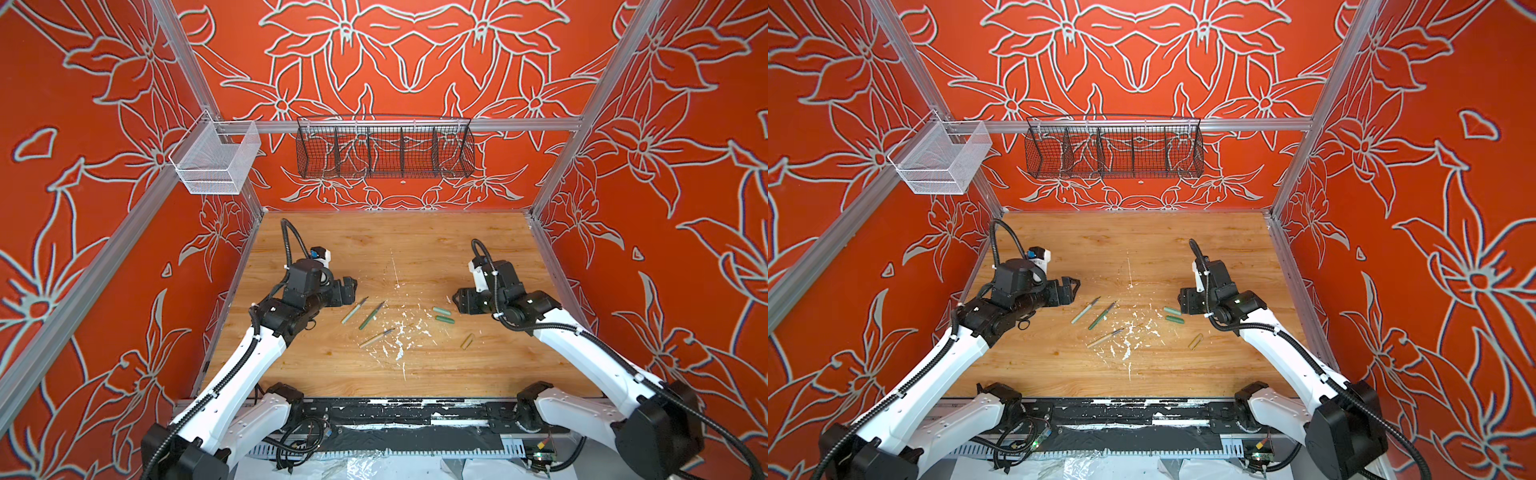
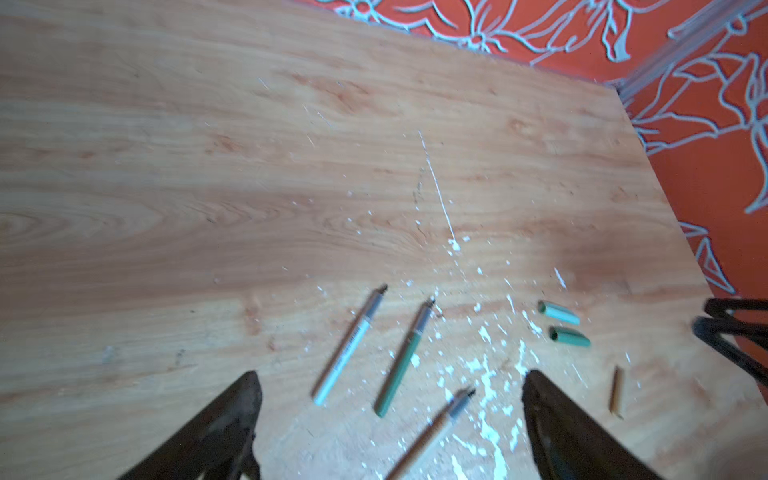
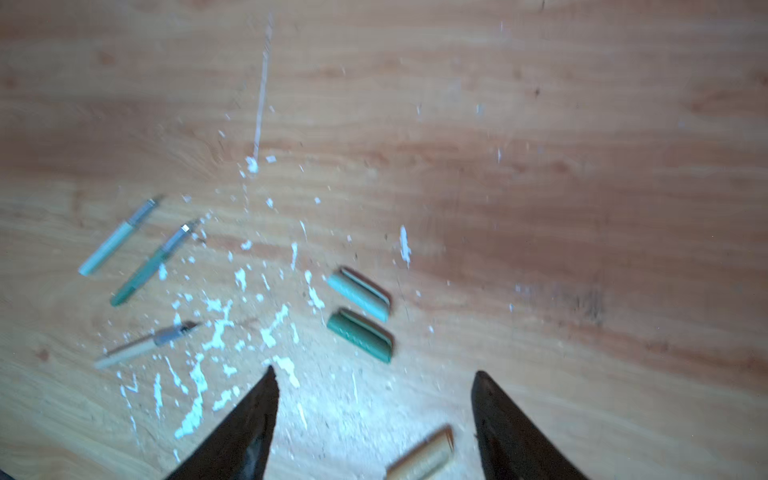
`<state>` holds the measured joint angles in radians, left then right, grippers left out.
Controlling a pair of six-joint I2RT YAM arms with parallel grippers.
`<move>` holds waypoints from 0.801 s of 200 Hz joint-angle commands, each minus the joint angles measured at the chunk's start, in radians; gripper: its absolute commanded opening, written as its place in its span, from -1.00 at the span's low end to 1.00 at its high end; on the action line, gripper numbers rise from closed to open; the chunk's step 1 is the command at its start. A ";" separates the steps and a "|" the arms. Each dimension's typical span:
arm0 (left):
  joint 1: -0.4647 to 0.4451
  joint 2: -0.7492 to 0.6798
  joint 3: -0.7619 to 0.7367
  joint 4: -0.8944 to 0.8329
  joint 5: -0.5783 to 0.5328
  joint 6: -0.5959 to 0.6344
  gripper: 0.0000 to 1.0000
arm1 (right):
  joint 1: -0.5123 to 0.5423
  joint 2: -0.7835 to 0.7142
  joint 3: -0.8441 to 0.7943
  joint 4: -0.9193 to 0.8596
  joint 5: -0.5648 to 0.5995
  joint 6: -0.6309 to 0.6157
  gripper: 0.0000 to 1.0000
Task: Insert the pens into the pen caps
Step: 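Move both grippers forward over the pens and caps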
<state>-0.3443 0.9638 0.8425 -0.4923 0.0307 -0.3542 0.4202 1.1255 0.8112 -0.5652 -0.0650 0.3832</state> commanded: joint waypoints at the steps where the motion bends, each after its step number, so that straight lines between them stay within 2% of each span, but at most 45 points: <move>1: -0.068 0.015 -0.003 -0.121 -0.028 -0.060 0.93 | 0.007 0.010 0.005 -0.209 0.039 0.117 0.34; 39: -0.269 0.002 -0.092 -0.058 -0.100 -0.067 0.93 | 0.008 -0.057 -0.101 -0.161 0.037 0.236 0.20; 60: -0.336 -0.016 -0.115 -0.037 -0.147 -0.094 0.93 | 0.011 -0.051 -0.123 -0.166 0.021 0.266 0.06; 106: -0.358 -0.085 -0.183 0.025 -0.134 -0.139 0.94 | 0.017 -0.017 -0.166 -0.149 0.014 0.295 -0.03; 160: -0.360 -0.064 -0.180 0.007 -0.153 -0.135 0.94 | 0.032 0.059 -0.182 -0.094 -0.004 0.302 -0.09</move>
<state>-0.6960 0.8898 0.6662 -0.4915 -0.0975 -0.4702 0.4358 1.1648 0.6529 -0.6907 -0.0563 0.6483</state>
